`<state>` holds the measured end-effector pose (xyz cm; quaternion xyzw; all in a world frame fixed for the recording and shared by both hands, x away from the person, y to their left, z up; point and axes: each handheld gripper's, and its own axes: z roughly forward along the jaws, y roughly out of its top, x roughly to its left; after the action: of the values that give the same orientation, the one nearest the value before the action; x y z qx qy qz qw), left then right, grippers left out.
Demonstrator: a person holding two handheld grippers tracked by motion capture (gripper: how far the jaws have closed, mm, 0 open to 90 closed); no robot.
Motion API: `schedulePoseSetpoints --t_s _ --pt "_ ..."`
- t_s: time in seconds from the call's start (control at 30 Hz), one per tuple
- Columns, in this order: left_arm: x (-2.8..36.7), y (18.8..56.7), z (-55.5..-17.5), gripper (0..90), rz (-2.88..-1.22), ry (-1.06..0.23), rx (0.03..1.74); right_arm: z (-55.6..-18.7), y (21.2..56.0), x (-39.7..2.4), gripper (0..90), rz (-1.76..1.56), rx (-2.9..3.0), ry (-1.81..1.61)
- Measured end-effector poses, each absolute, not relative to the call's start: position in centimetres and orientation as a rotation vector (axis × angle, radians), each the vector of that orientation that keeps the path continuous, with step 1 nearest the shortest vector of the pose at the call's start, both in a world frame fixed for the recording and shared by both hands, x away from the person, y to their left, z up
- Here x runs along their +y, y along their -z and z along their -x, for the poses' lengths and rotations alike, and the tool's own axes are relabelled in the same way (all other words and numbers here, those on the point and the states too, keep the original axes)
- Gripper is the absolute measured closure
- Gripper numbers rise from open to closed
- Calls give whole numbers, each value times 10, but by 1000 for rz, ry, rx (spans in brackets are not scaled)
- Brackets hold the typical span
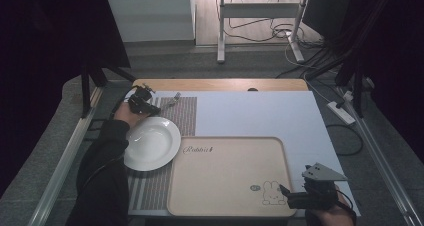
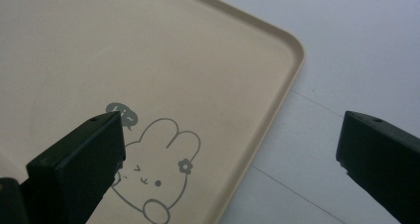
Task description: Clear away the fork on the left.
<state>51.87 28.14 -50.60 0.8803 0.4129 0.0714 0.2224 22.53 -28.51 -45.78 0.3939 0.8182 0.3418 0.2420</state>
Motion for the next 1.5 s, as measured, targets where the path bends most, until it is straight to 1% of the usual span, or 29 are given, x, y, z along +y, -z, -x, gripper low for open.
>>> schedulePoseSetpoints --t_s 0.27,0.37,0.5,0.73,0.97,1.1,1.2,1.5 --pt "302 489 -511 782 -2416 -250 1192 -226 458 -285 0 -1079 2235 -935" --pt "309 484 -506 782 -2376 -234 1197 -225 458 -285 0 -1079 2237 -935" --pt "310 480 -500 781 -2365 -203 1203 -226 458 -285 0 -1079 2236 -935" --pt "305 474 -483 781 -2337 -168 1170 -225 458 -285 0 -1079 2237 -934" --pt "295 477 -463 781 -2318 -152 1141 -225 458 -285 0 -1078 2236 -933" --pt "287 479 -454 781 -2351 -150 1116 -225 458 -285 0 -1077 2236 -933" --pt "281 480 -447 781 -2340 -129 1100 -225 458 -284 0 -1075 2235 -934" --pt "262 473 -423 781 -2352 -148 1064 -224 458 -284 0 -1063 2234 -936"
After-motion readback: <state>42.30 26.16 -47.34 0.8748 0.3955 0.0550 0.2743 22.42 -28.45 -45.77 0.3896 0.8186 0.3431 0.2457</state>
